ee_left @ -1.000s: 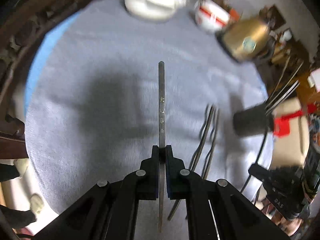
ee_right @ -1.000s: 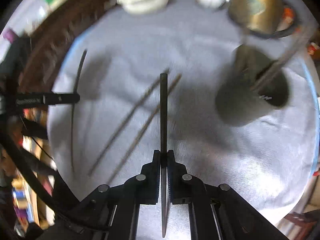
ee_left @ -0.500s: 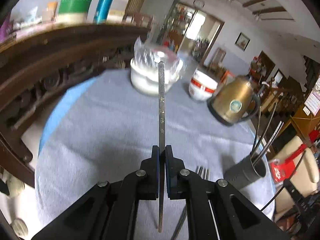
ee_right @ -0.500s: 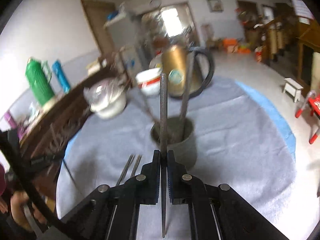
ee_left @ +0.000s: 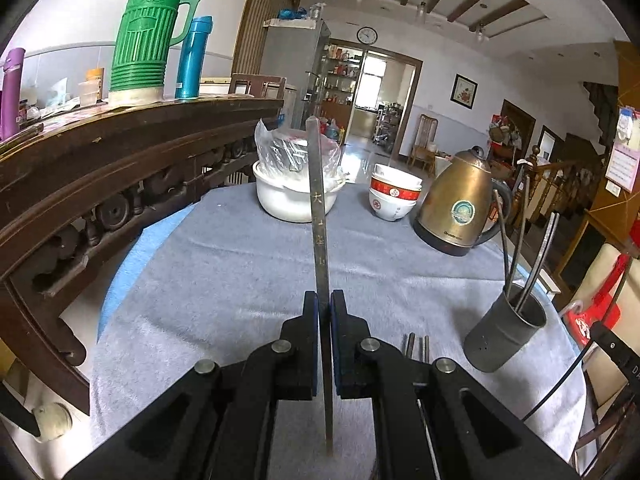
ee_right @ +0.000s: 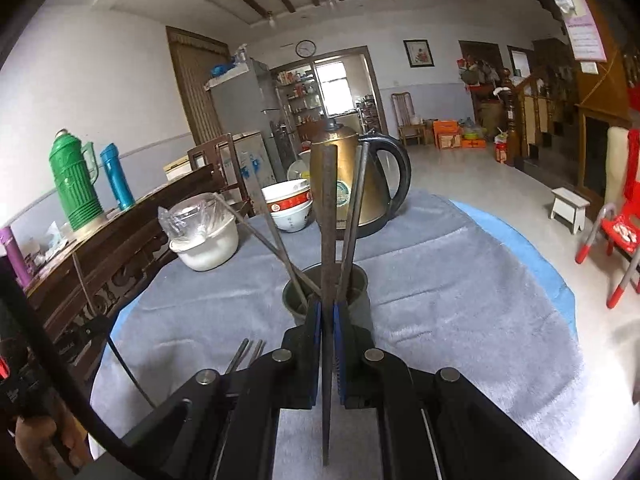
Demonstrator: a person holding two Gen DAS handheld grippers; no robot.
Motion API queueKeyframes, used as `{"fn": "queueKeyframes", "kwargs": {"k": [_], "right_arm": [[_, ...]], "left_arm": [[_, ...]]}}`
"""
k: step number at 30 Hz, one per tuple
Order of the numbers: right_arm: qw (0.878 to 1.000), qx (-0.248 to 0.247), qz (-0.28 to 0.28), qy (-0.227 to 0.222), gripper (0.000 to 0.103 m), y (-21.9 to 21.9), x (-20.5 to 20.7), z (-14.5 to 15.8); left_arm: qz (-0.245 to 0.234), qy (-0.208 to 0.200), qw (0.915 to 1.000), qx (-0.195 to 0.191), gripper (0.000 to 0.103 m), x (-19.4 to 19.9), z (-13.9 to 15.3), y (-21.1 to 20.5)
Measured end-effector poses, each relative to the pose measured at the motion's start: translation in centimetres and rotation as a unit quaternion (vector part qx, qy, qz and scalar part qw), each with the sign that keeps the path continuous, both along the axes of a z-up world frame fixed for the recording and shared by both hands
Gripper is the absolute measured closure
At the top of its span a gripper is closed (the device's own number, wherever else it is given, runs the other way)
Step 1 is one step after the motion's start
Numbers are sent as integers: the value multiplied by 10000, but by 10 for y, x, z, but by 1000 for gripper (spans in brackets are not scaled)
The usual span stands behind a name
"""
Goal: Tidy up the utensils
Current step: 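Lift both held chopsticks and carry them above the gray holder cup, then lower both chopsticks into the holder cup and open both tools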
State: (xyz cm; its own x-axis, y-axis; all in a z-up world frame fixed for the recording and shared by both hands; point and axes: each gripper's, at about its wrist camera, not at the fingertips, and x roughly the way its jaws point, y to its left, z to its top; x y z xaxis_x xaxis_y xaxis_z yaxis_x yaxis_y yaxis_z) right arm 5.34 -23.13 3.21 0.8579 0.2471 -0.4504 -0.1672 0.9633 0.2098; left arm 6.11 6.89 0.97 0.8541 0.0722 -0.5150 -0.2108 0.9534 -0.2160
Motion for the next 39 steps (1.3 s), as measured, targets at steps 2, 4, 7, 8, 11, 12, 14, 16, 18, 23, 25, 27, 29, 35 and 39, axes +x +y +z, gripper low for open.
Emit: {"fn": "queueKeyframes", "kwargs": {"k": [2,4,7,8,11,12,14,16,18,23,25,27,29,35,39], "right_arm": [[10000,-40,29,-34,96,-1,-8,1],[10000,-59,43,-43,96,-3,-14,2],[9999,-81,29,-59,96,-5,-22,3],[10000,-63,22,-52,96,-7,-24,3],[10000,10,-6,-13,96,-11,-23,3],[10000,42,-14,-4,96,-12,-22,4],[9999,125,-51,-28,96,-15,-19,7],[9996,233,-86,-94,96,-20,-19,14],[9994,301,-107,-151,96,-24,-19,19],[9976,575,-194,-339,96,-42,-21,39],[9962,690,-243,-481,96,-50,-22,51],[9945,799,-268,-618,96,-58,-23,63],[9930,840,-310,-775,96,-63,-21,75],[9888,939,-373,-1097,96,-71,-2,103],[9888,946,-334,-1107,96,-64,17,105]], "left_arm": [[2,-19,10000,-31,97,-7,1,2],[-4,-38,10000,-31,97,-12,3,2],[-2,-59,10000,-78,96,-19,4,4],[4,-59,9999,-125,96,-20,4,5],[-3,-50,9998,-214,97,-21,5,7],[-3,-53,9997,-240,97,-21,7,7],[-20,-81,9994,-340,97,-21,11,9],[-43,-125,9989,-454,97,-21,16,10],[-68,-197,9981,-573,97,-22,23,10],[-279,-436,9944,-918,97,-20,51,3],[-383,-539,9924,-1036,97,-17,62,-2],[-540,-653,9897,-1157,97,-11,75,-11],[-692,-769,9871,-1223,97,-4,87,-23],[-1094,-918,9830,-1157,97,24,107,-65],[-1287,-971,9808,-1093,97,46,114,-93]]}}
